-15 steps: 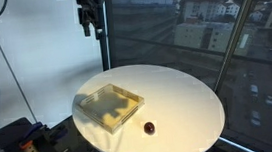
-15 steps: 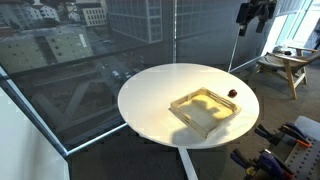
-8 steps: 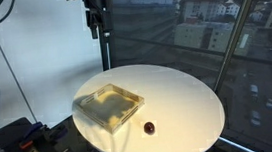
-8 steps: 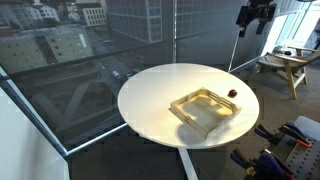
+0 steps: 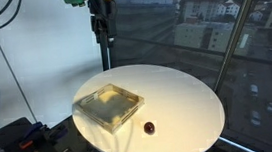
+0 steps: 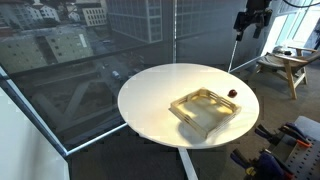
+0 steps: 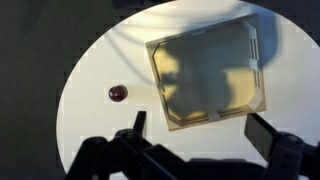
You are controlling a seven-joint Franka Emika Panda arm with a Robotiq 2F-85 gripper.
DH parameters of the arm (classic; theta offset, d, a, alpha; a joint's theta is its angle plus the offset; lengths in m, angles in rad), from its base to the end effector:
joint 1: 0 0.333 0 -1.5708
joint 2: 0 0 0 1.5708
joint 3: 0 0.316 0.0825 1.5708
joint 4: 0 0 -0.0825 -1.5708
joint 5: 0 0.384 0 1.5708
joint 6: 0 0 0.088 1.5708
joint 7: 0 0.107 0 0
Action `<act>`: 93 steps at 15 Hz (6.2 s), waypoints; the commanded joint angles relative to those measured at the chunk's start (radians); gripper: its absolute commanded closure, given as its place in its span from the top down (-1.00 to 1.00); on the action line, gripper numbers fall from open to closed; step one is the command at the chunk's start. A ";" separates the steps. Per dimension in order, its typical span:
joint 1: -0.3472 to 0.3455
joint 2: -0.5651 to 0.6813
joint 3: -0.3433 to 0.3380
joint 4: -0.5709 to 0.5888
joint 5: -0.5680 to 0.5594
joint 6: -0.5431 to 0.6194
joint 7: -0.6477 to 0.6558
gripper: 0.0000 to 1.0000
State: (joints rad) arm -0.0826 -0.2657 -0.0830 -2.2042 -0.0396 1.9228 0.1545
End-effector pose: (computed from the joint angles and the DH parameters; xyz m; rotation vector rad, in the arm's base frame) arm 0.4639 -0.0824 0.4897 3.0905 -0.4719 -0.0258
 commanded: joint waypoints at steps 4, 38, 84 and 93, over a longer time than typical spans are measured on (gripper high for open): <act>-0.007 0.001 0.006 0.003 0.002 -0.002 -0.002 1.00; -0.058 0.239 -0.051 0.204 0.037 0.069 0.053 1.00; -0.119 0.581 -0.125 0.324 0.086 0.244 0.041 1.00; -0.119 0.581 -0.126 0.325 0.086 0.244 0.042 1.00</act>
State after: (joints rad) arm -0.2006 0.3147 -0.2091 -1.8816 0.0467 2.1692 0.1975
